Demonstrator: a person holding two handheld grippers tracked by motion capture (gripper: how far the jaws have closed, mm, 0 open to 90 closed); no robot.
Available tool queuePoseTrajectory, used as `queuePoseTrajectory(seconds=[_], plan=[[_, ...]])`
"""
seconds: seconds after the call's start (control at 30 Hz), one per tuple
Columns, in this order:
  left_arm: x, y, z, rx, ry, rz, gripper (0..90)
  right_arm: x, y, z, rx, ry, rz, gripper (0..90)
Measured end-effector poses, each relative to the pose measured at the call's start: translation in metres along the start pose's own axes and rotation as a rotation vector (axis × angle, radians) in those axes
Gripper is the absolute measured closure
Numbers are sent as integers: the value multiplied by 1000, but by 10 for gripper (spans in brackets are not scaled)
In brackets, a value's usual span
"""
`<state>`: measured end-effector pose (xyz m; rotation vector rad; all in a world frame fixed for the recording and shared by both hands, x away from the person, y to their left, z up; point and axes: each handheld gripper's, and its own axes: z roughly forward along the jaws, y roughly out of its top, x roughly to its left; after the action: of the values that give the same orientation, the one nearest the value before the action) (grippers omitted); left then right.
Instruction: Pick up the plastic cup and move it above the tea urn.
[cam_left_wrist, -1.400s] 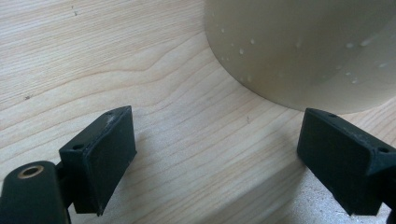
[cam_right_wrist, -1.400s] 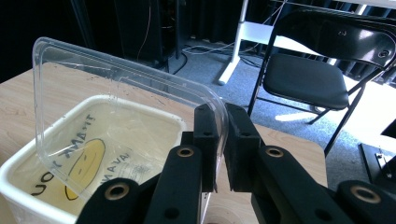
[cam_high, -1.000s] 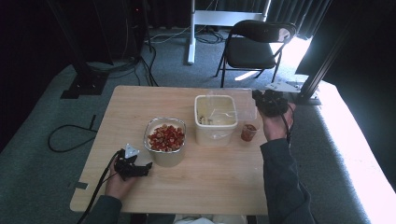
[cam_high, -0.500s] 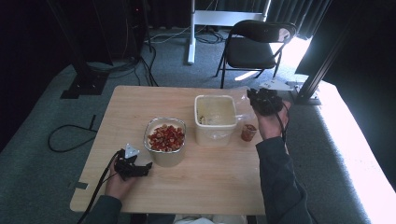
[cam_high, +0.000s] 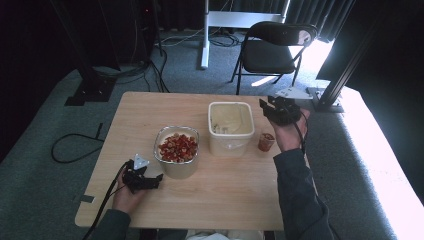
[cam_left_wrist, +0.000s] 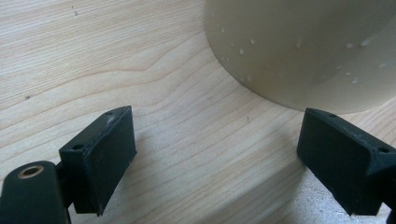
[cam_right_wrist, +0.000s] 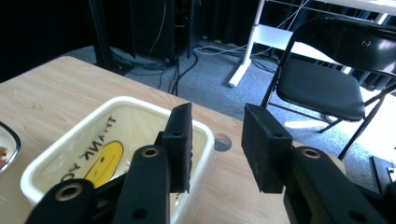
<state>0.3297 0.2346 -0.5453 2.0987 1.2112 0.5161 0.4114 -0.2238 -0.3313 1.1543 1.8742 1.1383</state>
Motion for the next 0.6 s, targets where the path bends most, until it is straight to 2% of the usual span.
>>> queuePoseTrajectory(seconds=[0.3, 0.6], plan=[[0, 0, 0, -1, 0, -1, 122, -8, -28, -1, 41, 4, 12, 552], [0, 0, 0, 0, 0, 0, 122, -17, -59, -4, 73, -12, 49, 485]])
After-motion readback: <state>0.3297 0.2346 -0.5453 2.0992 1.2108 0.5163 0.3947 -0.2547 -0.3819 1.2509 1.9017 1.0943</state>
